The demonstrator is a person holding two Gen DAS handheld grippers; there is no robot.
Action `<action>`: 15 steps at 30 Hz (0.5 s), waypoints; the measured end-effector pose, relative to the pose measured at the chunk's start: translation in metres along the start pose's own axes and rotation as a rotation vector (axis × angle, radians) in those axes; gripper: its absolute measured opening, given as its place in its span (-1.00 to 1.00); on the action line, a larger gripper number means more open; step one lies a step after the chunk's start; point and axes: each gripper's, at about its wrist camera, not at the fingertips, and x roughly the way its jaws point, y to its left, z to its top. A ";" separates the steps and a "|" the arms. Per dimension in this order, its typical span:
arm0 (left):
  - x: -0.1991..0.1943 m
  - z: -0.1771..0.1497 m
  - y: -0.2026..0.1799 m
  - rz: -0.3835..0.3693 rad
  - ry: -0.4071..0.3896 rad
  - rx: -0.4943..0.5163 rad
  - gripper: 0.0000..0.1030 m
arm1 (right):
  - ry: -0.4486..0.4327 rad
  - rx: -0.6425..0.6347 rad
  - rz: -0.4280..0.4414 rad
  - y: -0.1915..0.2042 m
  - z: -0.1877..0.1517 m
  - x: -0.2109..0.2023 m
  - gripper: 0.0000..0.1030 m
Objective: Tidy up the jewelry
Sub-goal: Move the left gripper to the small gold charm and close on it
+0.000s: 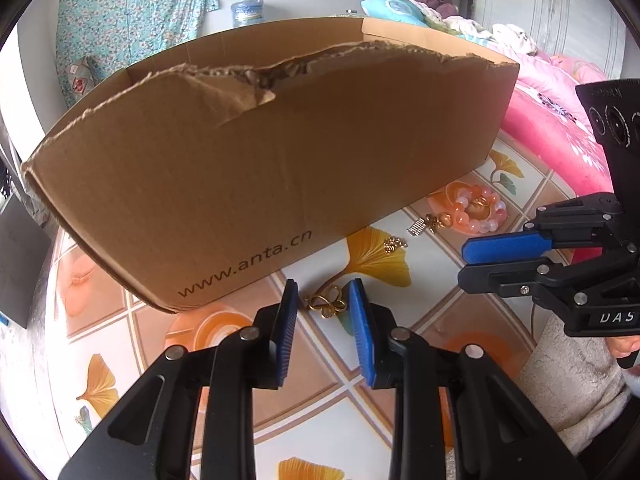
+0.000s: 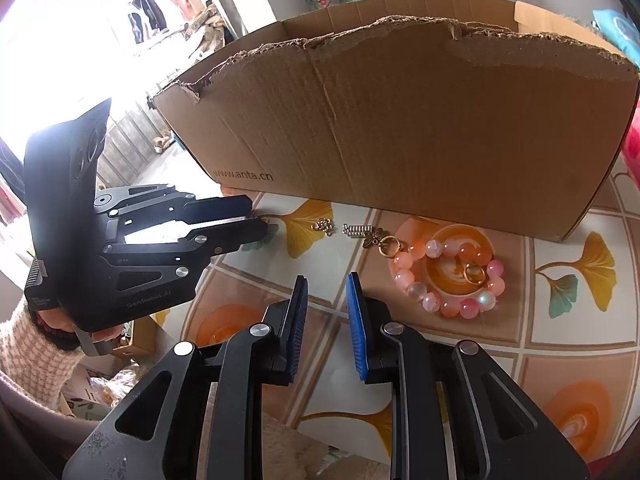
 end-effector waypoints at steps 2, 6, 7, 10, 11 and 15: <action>0.000 0.000 -0.002 -0.003 -0.002 0.014 -0.50 | 0.000 0.003 -0.001 0.001 0.000 0.001 -0.59; 0.000 -0.001 -0.003 -0.010 -0.006 0.027 -0.63 | 0.000 0.006 -0.003 0.004 0.000 0.003 -0.59; 0.000 -0.001 -0.004 -0.005 -0.008 0.028 -0.63 | 0.000 0.008 -0.003 0.004 0.000 0.003 -0.59; 0.001 -0.002 -0.003 -0.005 -0.016 0.001 -0.63 | 0.001 0.008 -0.003 0.004 0.000 0.004 -0.59; 0.001 -0.003 -0.003 -0.002 -0.022 -0.004 -0.63 | 0.000 0.007 -0.004 0.004 0.000 0.003 -0.59; -0.005 -0.005 -0.001 -0.006 -0.043 -0.028 -0.63 | 0.000 0.004 -0.007 0.005 0.000 0.003 -0.59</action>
